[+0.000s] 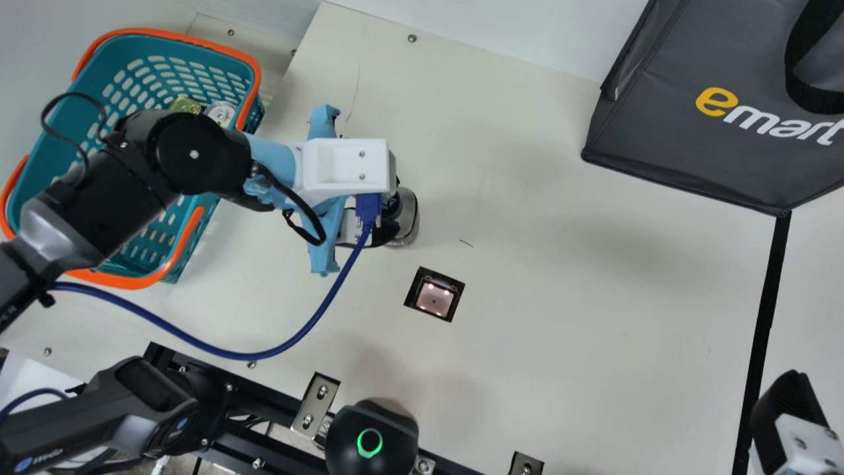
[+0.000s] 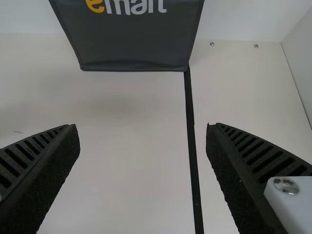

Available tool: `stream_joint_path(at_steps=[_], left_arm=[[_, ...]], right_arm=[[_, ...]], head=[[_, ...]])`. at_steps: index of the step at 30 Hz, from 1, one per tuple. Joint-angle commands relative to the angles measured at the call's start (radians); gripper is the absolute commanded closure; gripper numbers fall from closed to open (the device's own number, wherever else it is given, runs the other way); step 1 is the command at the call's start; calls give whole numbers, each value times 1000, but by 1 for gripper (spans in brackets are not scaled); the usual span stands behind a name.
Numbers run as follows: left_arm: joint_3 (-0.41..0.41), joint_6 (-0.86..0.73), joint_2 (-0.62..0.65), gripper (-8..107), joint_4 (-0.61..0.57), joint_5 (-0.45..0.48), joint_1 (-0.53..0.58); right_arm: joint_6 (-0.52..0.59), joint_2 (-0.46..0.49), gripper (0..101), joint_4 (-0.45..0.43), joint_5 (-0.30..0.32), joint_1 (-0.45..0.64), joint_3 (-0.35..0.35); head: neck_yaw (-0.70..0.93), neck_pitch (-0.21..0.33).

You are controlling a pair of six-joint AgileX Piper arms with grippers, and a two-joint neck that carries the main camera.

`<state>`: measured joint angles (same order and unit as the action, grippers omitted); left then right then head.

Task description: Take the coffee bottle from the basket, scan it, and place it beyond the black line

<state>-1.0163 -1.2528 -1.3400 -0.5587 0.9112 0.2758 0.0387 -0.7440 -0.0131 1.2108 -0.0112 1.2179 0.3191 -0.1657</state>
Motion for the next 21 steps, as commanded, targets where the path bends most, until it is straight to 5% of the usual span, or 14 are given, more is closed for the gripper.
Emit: stream_joint_path(at_steps=[1, 17, 21], left_arm=[[-1, -4, -2, 89, 3, 1, 0], [-8, -26, -21, 89, 19, 12, 8], [-9, -26, -24, 75, 20, 18, 10]], right_arm=[[0, 0, 10, 0, 0, 0, 0], [0, 0, 10, 0, 0, 0, 0], [0, 0, 10, 0, 0, 0, 0]], head=[[2, 27], [2, 27], [2, 27]])
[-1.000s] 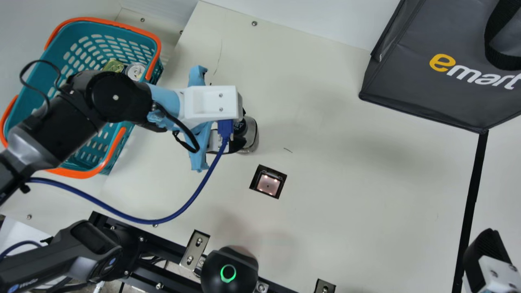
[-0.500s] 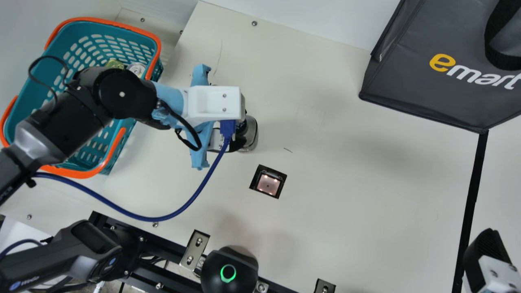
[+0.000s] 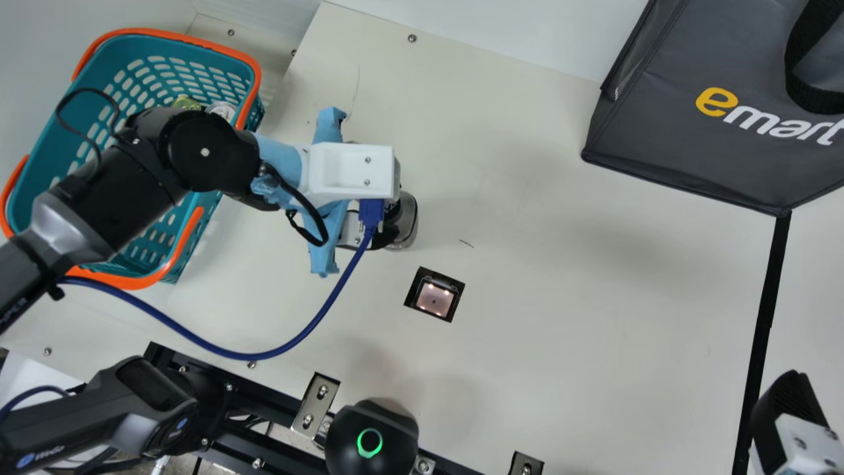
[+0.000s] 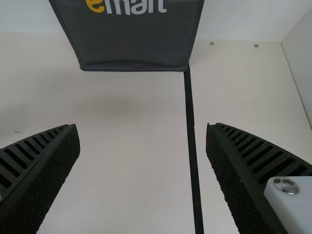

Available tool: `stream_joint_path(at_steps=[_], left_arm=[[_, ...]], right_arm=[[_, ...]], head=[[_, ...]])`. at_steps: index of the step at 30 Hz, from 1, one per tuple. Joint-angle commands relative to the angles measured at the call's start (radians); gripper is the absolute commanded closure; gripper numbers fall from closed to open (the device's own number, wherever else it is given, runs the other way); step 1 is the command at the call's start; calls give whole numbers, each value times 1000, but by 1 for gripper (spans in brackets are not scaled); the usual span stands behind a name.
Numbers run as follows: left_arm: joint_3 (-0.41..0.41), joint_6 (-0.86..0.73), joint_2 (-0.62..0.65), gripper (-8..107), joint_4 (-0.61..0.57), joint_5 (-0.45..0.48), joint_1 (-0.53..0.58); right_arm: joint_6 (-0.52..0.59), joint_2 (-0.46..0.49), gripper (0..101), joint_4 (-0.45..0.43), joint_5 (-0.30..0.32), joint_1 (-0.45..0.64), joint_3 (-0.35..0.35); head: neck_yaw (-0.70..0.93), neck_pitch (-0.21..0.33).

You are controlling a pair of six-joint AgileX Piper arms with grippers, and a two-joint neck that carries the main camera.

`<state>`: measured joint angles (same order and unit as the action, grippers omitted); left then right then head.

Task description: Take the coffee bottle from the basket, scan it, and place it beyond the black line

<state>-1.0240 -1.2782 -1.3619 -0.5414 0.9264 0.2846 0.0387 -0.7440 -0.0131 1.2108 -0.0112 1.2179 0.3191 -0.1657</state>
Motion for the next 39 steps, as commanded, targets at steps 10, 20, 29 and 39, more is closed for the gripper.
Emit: stream_joint_path(at_steps=[10, 20, 29, 39], left_arm=[[-11, 3, -12, 42, 4, 12, 2], [-24, 10, -22, 9, 4, 15, 3], [-55, 19, -28, 9, 2, 28, -8], [-102, 41, -21, 9, -6, 56, -37]], right_arm=[[0, 0, 10, 0, 0, 0, 0], [0, 0, 10, 0, 0, 0, 0], [0, 0, 10, 0, 0, 0, 0], [0, 0, 10, 0, 0, 0, 0]], head=[[2, 27], [2, 27], [2, 27], [2, 27]])
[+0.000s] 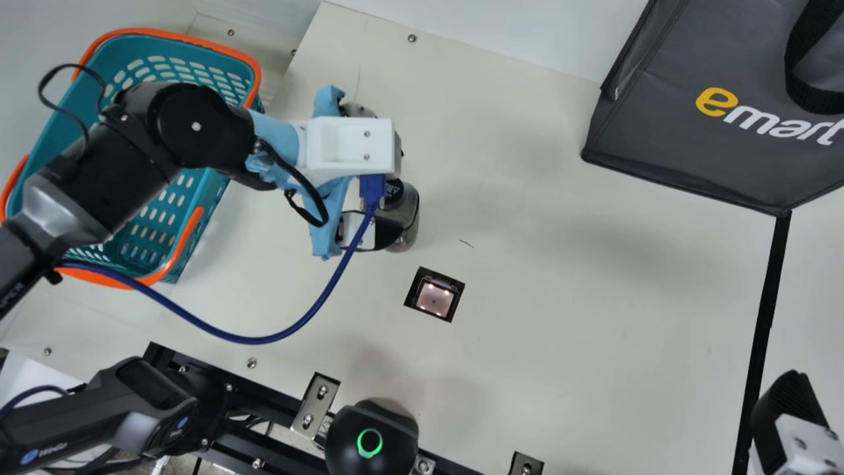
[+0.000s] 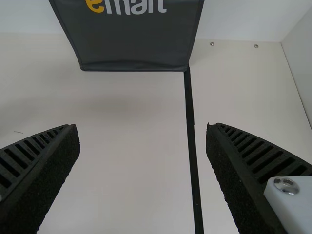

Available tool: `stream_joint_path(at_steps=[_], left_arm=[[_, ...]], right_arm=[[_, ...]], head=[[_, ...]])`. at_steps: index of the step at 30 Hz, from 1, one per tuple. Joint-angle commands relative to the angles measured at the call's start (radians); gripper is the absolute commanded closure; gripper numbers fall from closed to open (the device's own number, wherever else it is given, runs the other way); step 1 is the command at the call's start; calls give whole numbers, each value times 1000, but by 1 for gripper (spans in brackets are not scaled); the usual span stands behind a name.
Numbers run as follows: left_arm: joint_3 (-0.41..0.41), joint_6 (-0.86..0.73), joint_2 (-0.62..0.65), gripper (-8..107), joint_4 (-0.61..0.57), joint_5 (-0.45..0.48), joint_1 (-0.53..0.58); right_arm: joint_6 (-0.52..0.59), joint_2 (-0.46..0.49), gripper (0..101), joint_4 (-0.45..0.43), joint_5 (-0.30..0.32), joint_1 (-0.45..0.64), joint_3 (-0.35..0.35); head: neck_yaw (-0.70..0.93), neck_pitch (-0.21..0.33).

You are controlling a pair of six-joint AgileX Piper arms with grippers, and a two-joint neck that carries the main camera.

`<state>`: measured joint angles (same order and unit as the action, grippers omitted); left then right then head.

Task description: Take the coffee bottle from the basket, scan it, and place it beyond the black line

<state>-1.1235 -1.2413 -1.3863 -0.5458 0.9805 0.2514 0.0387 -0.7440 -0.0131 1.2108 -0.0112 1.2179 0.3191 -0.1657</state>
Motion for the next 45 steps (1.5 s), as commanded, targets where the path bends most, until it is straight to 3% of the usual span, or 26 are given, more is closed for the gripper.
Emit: stream_joint_path(at_steps=[1, 12, 24, 45], left_arm=[[-7, 9, 6, 9, -2, 5, -7], [-22, 67, 68, 9, -2, 38, -56], [2, 178, 164, 9, 38, 12, -132], [-20, 352, 257, 9, 40, 23, -358]], right_arm=[[0, 0, 10, 0, 0, 0, 0], [0, 0, 10, 0, 0, 0, 0], [0, 0, 10, 1, 0, 0, 0], [0, 0, 10, 1, 0, 0, 0]], head=[[2, 27], [2, 27], [2, 27], [2, 27]])
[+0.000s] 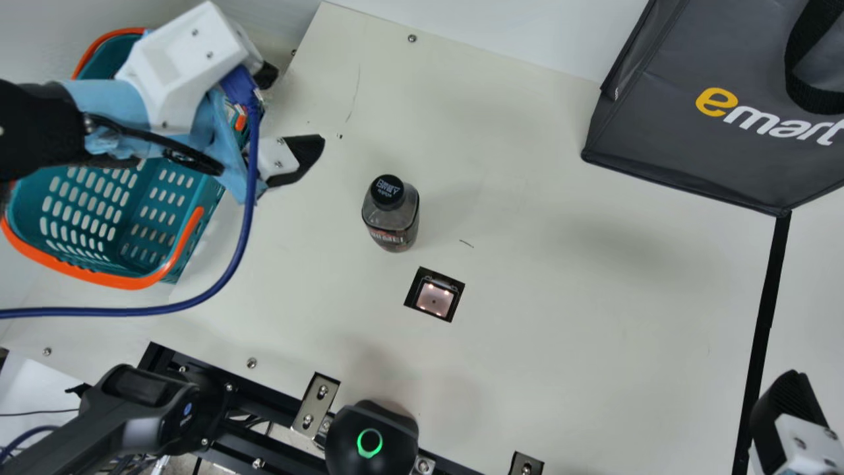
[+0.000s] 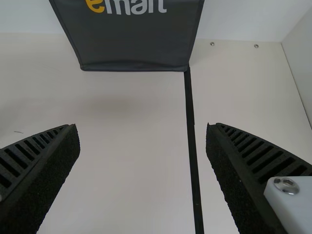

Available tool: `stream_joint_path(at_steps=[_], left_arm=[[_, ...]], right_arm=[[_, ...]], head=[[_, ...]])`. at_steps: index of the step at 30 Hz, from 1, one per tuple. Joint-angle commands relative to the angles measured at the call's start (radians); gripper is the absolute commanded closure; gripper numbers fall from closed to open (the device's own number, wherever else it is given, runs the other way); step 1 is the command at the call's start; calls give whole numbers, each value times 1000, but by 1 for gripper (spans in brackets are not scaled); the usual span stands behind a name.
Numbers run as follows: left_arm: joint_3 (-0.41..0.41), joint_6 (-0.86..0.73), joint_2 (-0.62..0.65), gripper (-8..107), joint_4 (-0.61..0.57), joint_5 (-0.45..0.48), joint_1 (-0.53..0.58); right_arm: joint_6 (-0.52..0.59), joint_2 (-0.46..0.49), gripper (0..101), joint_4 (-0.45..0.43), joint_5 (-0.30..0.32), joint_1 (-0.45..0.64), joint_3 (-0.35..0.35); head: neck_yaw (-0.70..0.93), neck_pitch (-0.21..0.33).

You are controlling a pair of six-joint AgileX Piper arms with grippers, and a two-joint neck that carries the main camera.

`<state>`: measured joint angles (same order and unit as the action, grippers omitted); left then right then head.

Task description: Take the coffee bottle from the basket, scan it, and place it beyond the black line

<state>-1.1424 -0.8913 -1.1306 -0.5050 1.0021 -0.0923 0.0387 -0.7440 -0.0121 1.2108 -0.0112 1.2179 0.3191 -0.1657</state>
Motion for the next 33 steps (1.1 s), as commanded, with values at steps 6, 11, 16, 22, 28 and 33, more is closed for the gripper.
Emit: stream_joint_path(at_steps=[6, 11, 16, 22, 28, 33], left_arm=[[1, 23, 20, 9, -9, 10, -76], [7, 41, 43, 9, -12, 18, -117], [15, 58, 72, 9, -13, 29, -149], [28, 75, 106, 9, -12, 41, -177], [30, 78, 116, 9, -12, 40, -185], [30, 78, 116, 9, -12, 43, -185]], right_arm=[[0, 0, 10, 0, 0, 0, 0], [0, 0, 10, 0, 0, 0, 0], [0, 0, 10, 0, 0, 0, 0], [0, 0, 10, 0, 0, 0, 0], [0, 0, 10, 0, 0, 0, 0], [0, 0, 10, 0, 0, 0, 0]], head=[[2, 27], [2, 27], [2, 27], [2, 27], [2, 27], [2, 27]])
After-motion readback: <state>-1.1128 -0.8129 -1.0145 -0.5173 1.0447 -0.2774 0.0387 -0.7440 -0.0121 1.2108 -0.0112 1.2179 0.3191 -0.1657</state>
